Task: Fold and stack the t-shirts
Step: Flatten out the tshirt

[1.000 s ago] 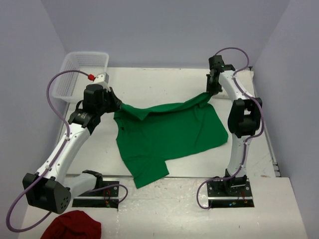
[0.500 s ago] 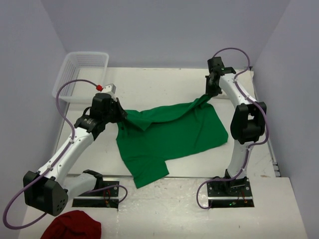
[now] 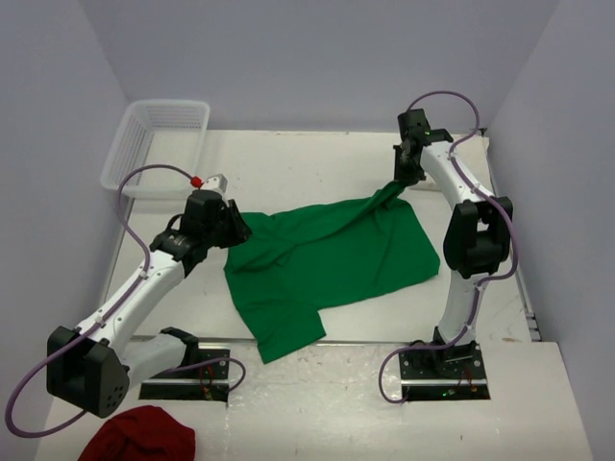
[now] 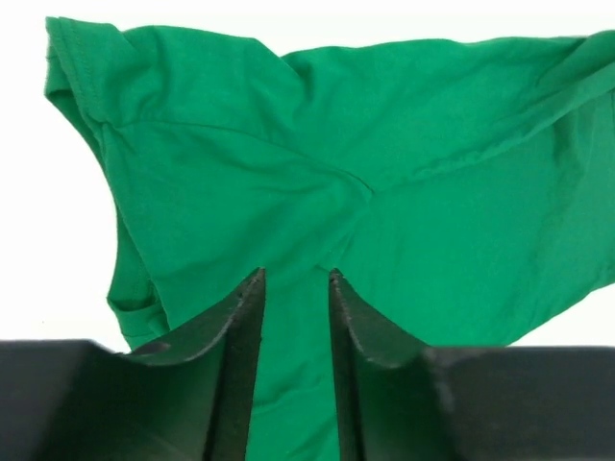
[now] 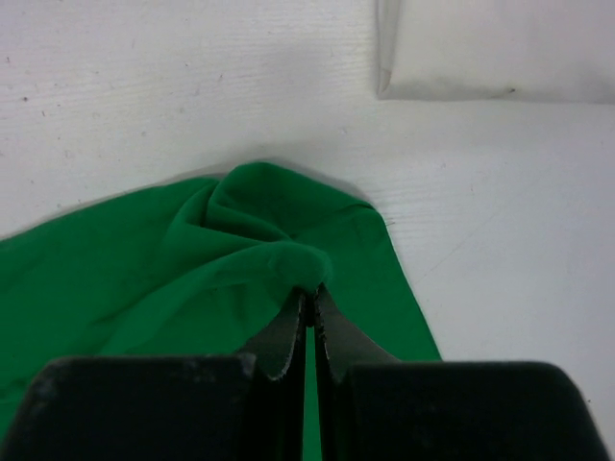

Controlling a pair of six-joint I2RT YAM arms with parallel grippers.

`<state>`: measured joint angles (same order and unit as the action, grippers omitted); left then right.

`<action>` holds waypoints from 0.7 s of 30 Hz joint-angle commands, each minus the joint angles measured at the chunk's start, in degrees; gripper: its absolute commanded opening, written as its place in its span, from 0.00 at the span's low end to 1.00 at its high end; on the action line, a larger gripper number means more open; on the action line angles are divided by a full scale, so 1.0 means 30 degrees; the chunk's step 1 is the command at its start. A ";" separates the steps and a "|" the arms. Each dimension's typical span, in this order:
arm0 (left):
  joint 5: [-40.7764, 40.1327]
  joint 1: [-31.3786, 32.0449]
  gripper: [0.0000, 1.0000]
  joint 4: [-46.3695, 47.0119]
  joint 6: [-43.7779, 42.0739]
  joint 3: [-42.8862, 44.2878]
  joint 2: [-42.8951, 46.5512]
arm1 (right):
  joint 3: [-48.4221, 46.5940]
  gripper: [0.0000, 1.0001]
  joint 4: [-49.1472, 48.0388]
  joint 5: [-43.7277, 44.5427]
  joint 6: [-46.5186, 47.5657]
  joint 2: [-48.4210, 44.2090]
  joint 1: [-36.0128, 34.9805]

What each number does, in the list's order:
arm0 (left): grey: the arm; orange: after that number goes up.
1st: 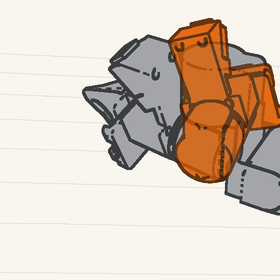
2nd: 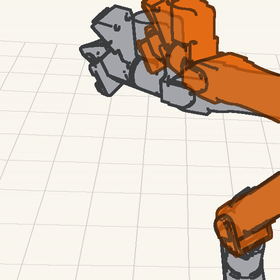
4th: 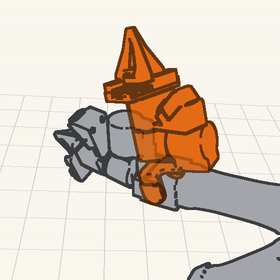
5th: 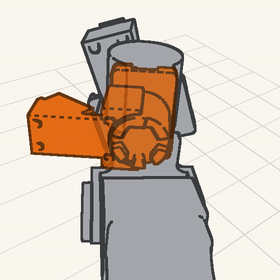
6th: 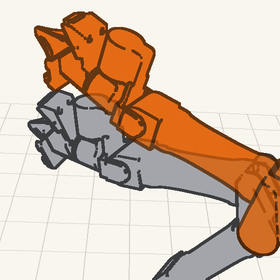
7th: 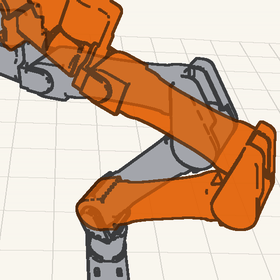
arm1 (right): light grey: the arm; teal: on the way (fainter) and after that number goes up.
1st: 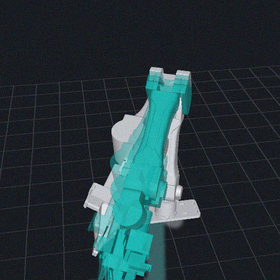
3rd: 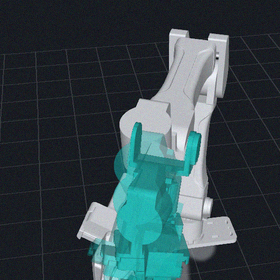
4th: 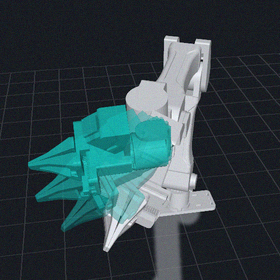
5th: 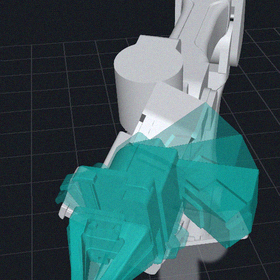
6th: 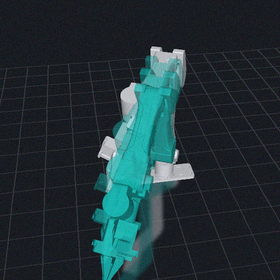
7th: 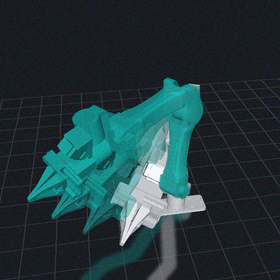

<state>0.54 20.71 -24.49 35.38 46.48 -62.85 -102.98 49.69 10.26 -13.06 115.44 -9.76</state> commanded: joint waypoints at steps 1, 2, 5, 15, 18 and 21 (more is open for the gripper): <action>-0.1114 0.0128 0.35 0.0430 0.0366 0.0238 0.1199 | -0.0713 0.00 -0.0129 -0.0344 -0.0246 -0.1154 -0.0145; -0.1551 0.0128 0.41 0.0429 0.0366 0.0326 0.1407 | -0.0539 0.00 -0.0186 -0.0402 -0.0275 -0.1242 -0.0174; -0.1760 0.0128 0.44 0.0226 -0.0072 0.1087 0.0506 | -0.0070 0.00 -0.0391 -0.0490 -0.0334 -0.1477 -0.0175; -0.0442 0.0070 0.00 0.0756 -0.0133 0.4713 -0.6812 | 0.1543 0.00 -0.0568 -0.0519 -0.0364 -0.2473 -0.0467; -0.0441 0.0070 0.00 -0.0124 0.0131 0.6324 -0.8864 | 0.1748 0.00 -0.0568 -0.0724 -0.0451 -0.2619 -0.0643; -0.1085 -0.0047 0.00 -0.0712 0.0015 0.7441 -1.0419 | 0.1894 0.00 -0.0539 -0.0754 -0.0481 -0.2649 -0.0760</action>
<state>-1.48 20.75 -24.77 34.94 64.10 -91.44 -97.67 48.99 9.19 -13.80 110.56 -11.29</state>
